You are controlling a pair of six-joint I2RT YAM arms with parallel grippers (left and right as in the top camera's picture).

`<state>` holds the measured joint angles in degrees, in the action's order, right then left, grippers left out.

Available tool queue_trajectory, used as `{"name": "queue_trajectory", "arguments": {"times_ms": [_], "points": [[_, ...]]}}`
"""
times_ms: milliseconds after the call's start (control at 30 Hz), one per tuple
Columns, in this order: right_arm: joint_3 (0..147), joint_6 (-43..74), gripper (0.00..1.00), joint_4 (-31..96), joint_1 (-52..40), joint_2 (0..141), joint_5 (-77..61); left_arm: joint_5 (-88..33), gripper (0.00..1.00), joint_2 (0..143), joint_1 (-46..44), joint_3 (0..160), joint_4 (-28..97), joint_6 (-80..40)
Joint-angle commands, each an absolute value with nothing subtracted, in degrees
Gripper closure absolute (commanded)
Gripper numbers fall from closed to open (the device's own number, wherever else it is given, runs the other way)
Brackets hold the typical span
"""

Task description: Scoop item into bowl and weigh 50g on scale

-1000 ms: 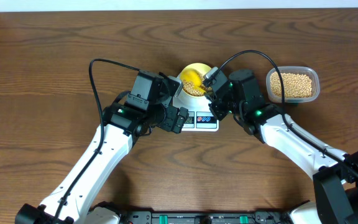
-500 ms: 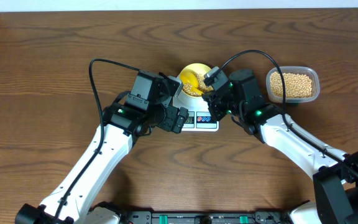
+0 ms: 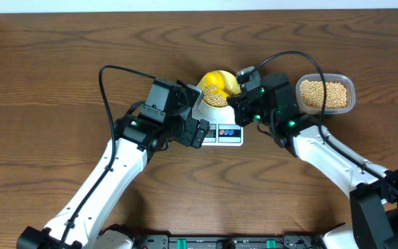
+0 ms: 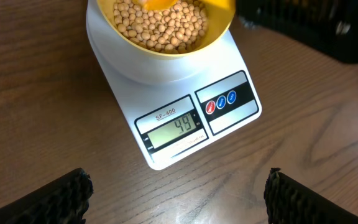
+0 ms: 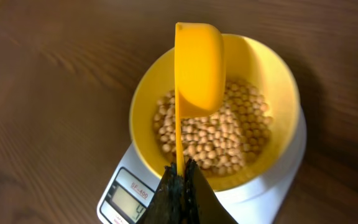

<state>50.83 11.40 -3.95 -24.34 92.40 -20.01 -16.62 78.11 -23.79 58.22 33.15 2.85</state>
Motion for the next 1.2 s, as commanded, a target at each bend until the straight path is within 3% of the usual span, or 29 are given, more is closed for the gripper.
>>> {"name": "queue_trajectory", "arguments": {"times_ms": [0,333,800,1033,1167], "points": [[51.2,16.8,0.99,-4.3,-22.7,92.5,-24.4,-17.3,0.1,77.5,-23.8,58.8,33.2,3.1],[51.2,23.0,0.99,-8.5,-17.0,92.2,-37.9,-17.3,0.1,77.5,-23.8,58.8,33.2,3.2],[51.2,29.0,0.99,-8.7,-10.5,85.3,-40.7,-17.3,0.1,77.5,-23.8,58.8,33.2,3.1],[51.2,43.9,0.99,-8.7,-7.1,80.9,-40.7,-17.3,0.1,77.5,-23.8,58.8,33.2,3.1],[51.2,46.8,0.99,-7.1,-4.1,78.8,-40.6,-17.3,0.1,77.5,-23.8,58.8,33.2,3.1]]}}
